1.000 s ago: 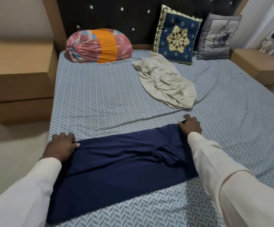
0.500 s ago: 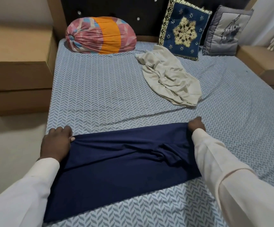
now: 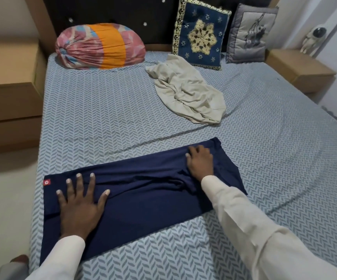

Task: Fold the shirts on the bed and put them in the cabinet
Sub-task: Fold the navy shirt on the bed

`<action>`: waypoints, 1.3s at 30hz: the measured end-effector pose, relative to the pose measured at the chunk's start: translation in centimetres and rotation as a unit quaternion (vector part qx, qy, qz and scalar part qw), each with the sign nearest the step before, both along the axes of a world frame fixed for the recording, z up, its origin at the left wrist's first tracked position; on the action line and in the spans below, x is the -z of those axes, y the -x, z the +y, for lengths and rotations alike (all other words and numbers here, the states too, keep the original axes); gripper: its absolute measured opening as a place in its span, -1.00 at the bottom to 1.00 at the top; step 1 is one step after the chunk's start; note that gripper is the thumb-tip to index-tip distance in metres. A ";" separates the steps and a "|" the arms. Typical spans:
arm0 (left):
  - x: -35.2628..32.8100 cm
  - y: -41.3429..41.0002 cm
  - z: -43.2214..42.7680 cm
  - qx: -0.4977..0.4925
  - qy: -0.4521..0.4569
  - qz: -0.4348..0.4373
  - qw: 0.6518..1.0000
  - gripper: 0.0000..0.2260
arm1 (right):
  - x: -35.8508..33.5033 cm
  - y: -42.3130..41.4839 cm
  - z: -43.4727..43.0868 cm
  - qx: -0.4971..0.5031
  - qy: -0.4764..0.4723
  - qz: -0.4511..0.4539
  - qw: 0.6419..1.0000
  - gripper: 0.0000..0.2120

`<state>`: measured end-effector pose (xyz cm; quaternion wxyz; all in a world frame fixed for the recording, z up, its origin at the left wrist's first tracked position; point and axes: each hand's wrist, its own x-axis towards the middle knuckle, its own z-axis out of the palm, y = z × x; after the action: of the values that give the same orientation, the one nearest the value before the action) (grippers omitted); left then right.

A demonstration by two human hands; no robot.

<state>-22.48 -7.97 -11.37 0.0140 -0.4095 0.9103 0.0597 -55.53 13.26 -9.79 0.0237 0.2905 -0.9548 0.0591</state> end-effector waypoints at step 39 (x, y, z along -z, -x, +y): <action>-1.2 -2.1 5.2 0.019 -0.027 0.020 0.999 -0.27 | -0.5 -4.6 17.6 0.284 0.140 -0.112 0.942 -0.71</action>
<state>-20.41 -2.80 -10.21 0.0083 -0.3899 0.9162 0.0925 -50.96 30.84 -9.32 -0.0271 -0.0078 -0.9763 0.2148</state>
